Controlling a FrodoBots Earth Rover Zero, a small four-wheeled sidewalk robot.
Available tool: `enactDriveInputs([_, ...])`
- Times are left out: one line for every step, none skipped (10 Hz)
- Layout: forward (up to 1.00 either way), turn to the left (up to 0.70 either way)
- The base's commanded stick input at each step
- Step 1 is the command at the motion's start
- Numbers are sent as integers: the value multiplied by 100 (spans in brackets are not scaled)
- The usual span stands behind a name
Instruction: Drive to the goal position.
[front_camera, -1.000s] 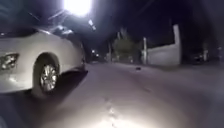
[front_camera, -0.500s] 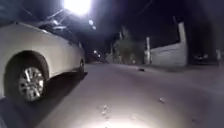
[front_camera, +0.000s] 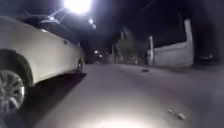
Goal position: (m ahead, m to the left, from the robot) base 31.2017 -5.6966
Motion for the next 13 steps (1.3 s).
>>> enactDriveInputs([100, 0])
enactDriveInputs([100, 0])
enactDriveInputs([100, 0])
enactDriveInputs([100, 0])
enactDriveInputs([100, 0])
enactDriveInputs([100, 0])
enactDriveInputs([100, 0])
enactDriveInputs([100, 0])
enactDriveInputs([100, 0])
enactDriveInputs([100, 0])
enactDriveInputs([100, 0])
enactDriveInputs([100, 0])
enactDriveInputs([100, 0])
